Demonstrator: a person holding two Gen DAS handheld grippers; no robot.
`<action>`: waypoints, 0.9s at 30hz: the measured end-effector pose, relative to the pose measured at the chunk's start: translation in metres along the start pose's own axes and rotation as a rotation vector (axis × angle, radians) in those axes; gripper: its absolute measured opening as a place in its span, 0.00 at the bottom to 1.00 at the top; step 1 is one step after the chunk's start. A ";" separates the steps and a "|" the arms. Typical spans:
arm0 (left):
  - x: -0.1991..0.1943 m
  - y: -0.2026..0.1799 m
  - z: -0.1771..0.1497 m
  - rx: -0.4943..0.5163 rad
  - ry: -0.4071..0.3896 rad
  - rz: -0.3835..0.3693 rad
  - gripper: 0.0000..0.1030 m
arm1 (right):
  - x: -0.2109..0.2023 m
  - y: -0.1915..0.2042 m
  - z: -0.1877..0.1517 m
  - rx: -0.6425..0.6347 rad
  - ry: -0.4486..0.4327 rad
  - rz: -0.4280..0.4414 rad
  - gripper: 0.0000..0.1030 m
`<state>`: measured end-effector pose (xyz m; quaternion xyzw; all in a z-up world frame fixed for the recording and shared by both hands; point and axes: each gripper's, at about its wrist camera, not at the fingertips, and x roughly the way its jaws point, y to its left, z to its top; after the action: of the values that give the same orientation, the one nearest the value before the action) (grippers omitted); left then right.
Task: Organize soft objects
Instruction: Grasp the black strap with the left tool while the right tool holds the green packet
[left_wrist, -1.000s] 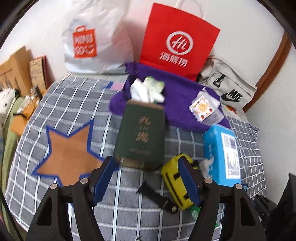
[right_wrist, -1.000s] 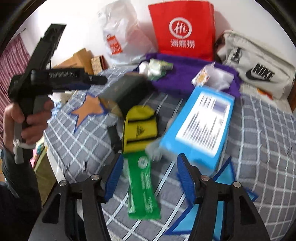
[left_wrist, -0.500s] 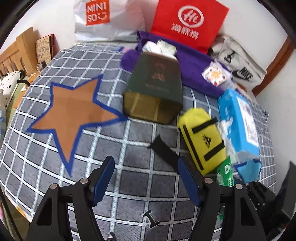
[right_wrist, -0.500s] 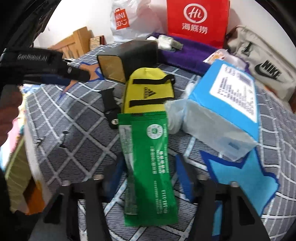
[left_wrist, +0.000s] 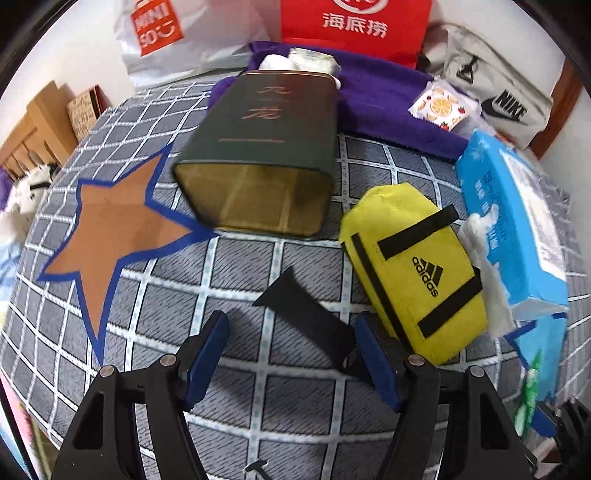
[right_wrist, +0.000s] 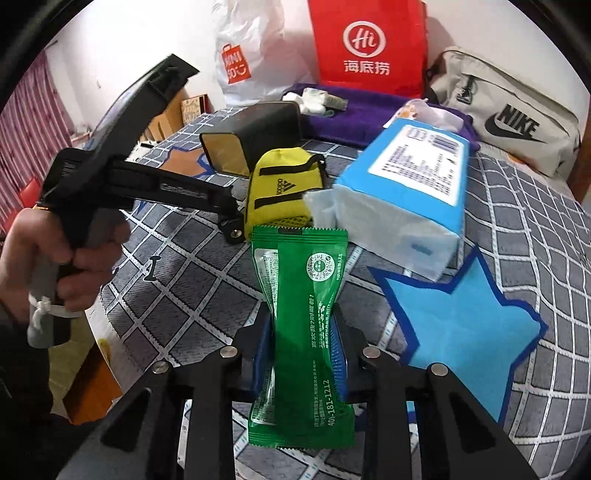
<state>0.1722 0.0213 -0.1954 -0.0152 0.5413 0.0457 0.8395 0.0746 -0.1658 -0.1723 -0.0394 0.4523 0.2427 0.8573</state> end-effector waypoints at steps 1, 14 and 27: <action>-0.001 -0.005 0.000 0.013 -0.006 0.000 0.67 | 0.000 -0.001 0.000 0.005 -0.001 0.001 0.28; -0.017 0.026 -0.029 0.058 0.030 0.013 0.75 | -0.006 0.002 -0.001 -0.003 -0.020 0.011 0.28; -0.018 0.001 -0.028 0.153 -0.097 -0.032 0.21 | -0.008 -0.006 -0.005 0.023 -0.021 -0.007 0.28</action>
<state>0.1395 0.0188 -0.1900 0.0424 0.5017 -0.0086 0.8639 0.0692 -0.1754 -0.1699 -0.0286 0.4459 0.2351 0.8632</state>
